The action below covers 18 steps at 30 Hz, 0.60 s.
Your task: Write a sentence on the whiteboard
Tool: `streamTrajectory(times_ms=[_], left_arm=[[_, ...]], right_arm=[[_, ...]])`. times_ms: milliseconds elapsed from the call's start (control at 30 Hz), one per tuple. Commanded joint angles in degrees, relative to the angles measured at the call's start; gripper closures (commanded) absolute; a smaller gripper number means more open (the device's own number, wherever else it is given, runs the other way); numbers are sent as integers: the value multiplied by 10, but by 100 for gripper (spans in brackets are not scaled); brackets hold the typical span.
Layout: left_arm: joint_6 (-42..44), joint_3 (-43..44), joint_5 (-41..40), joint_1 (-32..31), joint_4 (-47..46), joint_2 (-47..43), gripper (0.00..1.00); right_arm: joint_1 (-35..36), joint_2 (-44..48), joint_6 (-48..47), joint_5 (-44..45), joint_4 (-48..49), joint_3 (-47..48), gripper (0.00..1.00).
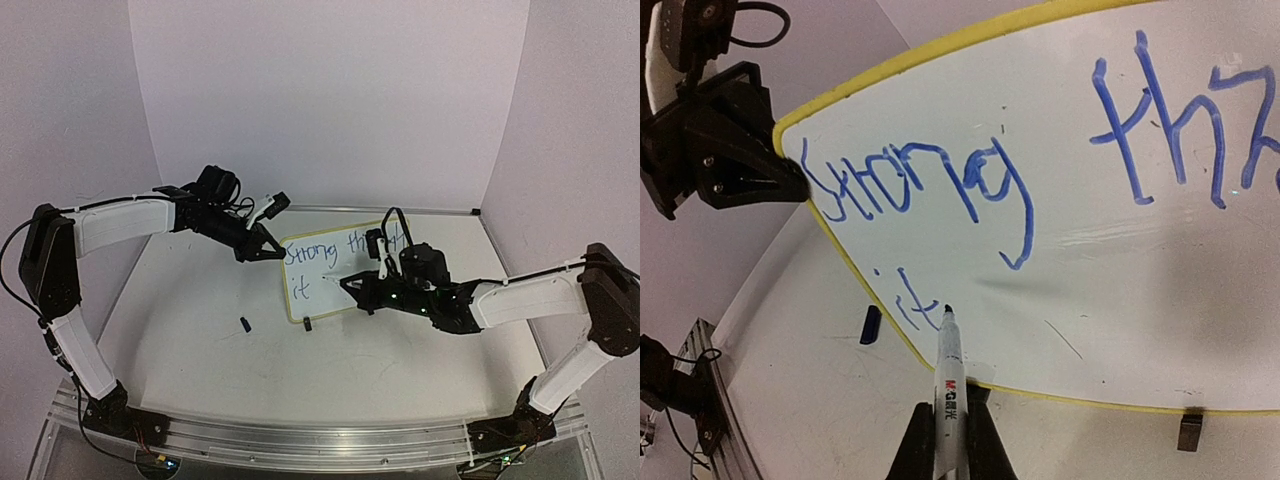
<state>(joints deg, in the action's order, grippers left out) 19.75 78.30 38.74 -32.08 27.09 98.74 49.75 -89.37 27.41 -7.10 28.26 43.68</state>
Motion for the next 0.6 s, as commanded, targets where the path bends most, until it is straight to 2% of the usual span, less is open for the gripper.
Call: streamTrajectory(times_ms=[0,567], left_arm=[[30,-6,-47,-5,46,-4,100],[30,-6,-47,-6,45,-4,100]], right_arm=[[-3,-22,-3,-5,11,4,100],[-25,-46,6,17,17,20,100]])
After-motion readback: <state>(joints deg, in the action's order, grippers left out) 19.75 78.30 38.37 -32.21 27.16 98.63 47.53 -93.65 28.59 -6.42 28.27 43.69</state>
